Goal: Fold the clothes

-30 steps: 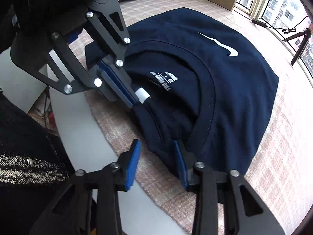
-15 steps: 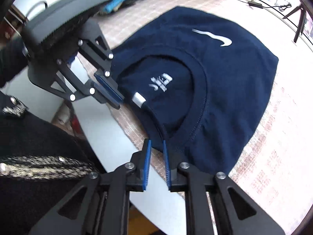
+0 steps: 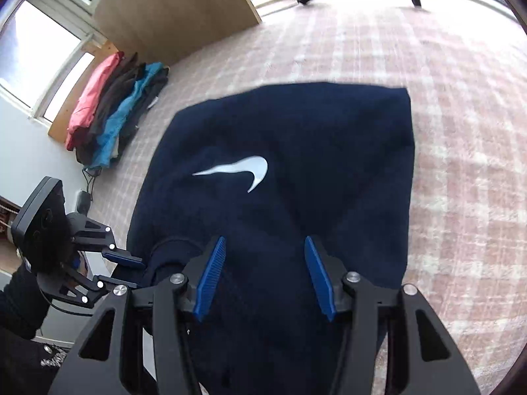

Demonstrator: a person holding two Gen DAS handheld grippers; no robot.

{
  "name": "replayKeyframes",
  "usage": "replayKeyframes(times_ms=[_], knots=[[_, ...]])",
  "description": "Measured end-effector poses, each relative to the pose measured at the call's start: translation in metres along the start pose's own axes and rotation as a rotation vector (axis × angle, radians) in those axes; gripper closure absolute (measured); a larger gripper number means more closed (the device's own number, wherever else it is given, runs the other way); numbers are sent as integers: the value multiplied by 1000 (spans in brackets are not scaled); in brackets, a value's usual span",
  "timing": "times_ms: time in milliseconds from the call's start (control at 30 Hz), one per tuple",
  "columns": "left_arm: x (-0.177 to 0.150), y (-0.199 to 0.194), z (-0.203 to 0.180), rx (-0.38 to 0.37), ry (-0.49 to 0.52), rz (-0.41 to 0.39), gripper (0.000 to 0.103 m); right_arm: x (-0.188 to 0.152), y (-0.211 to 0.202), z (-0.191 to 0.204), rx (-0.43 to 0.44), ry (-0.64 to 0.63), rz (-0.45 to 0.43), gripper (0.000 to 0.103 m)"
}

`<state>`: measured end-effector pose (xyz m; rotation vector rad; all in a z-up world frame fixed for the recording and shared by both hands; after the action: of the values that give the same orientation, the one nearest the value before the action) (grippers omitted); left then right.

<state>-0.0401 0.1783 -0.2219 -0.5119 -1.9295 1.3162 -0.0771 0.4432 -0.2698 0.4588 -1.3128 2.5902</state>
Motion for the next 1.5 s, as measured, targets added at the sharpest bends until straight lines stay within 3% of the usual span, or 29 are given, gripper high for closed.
replayKeyframes(times_ms=[100, 133, 167, 233, 300, 367, 467, 733, 900, 1000, 1200, 1367, 1500], knots=[[8, -20, 33, 81, -138, -55, 73, 15, -22, -4, 4, 14, -83, 51], [11, -26, 45, 110, -190, -77, 64, 22, -31, -8, -25, 24, -134, 47], [15, -31, 57, 138, -242, -98, 59, 28, -40, -11, -56, 35, -184, 36], [22, -43, 82, 196, -345, -142, 59, 33, -41, -24, -65, 98, -215, 31], [26, -40, 104, 228, -480, -126, 59, 38, -41, -36, -70, 165, -240, 30], [23, -32, 119, 197, -623, -116, 59, 39, -35, -48, -57, 220, -234, 30], [17, -25, 120, 54, -742, -159, 59, 25, -21, -64, -19, 279, -190, 30], [18, -11, 103, 141, -710, -130, 59, 11, -21, -76, 55, 317, -245, 30], [23, 14, 90, 189, -664, -73, 58, 13, -12, -67, 35, 283, -228, 24], [23, 12, 86, 211, -646, -85, 56, 12, -6, -57, 19, 214, -218, 14], [23, 11, 76, 245, -618, -83, 43, 12, -7, -59, 21, 217, -244, 13], [20, 9, 68, 284, -604, -104, 40, 15, 7, -41, -113, 94, -180, 7], [14, 7, 65, 302, -624, -149, 40, 19, 17, -33, -162, 62, -157, 2]])
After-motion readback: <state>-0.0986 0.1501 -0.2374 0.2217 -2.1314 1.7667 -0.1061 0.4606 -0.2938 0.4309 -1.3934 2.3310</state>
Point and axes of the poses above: each gripper's, at about its wrist camera, not at the fingertips, and y roughly the way its jaws point, z to its left, x to its top, the point moved 4 cm from there along y, roughly the way its jaws point, and after that the axes turned 8 degrees about x, right-handed, at the moved point
